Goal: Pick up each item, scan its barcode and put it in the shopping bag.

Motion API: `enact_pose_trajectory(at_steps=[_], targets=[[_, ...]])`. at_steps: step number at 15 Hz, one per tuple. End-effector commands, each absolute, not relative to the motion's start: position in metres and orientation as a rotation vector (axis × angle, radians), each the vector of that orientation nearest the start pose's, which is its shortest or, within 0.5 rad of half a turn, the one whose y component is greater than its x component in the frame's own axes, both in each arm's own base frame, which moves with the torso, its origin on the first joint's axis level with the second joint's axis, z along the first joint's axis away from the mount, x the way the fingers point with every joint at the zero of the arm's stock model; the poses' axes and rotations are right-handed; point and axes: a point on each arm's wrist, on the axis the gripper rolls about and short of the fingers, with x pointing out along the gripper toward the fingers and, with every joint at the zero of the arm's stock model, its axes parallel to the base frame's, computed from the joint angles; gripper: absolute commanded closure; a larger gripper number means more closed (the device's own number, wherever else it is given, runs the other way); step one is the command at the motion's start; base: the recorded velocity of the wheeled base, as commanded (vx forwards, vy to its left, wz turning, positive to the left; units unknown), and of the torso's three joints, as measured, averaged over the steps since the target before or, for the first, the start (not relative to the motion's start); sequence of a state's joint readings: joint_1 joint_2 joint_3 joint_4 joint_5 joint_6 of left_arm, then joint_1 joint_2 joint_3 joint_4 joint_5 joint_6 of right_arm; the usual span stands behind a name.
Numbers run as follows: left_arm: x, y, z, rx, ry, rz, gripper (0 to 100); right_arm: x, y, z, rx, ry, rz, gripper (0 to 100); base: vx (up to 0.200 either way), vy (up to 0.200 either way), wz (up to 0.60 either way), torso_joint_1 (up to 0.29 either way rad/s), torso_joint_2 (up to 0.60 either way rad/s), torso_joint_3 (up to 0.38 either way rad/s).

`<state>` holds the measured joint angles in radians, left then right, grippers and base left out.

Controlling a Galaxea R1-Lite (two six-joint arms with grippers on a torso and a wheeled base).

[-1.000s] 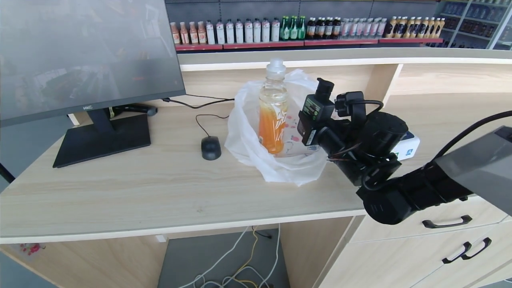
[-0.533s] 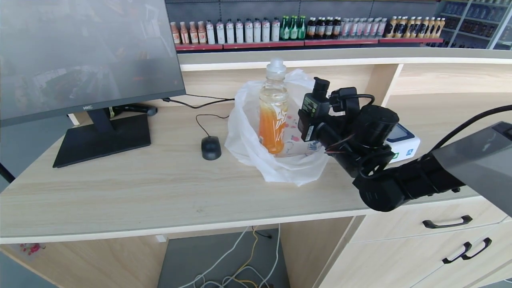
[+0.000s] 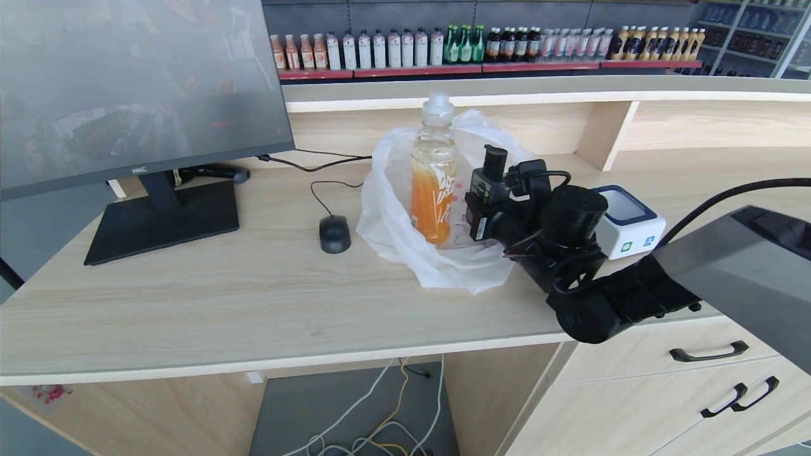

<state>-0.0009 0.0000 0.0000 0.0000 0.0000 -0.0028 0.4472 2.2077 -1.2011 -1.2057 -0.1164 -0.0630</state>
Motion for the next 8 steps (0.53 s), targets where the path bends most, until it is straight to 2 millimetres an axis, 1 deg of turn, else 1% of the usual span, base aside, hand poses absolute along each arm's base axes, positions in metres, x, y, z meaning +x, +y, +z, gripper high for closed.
enact_pose_trajectory(at_steps=[1,5,8], targets=[[-0.023,0.000,0.075,-0.003,0.000,0.000,0,0.396,0.187,0.147,-0.011,-0.186,0.323,100,0.000,0.000,0.00,0.000,0.00,0.000],[-0.023,0.000,0.075,-0.003,0.000,-0.002,0,0.398,0.187,0.140,-0.009,-0.181,0.322,100,0.000,0.000,0.00,0.000,0.00,0.000],[-0.023,0.000,0.075,-0.003,0.000,-0.002,0,0.395,0.187,0.133,-0.013,-0.157,0.326,100,0.000,0.000,0.00,0.000,0.00,0.000]])
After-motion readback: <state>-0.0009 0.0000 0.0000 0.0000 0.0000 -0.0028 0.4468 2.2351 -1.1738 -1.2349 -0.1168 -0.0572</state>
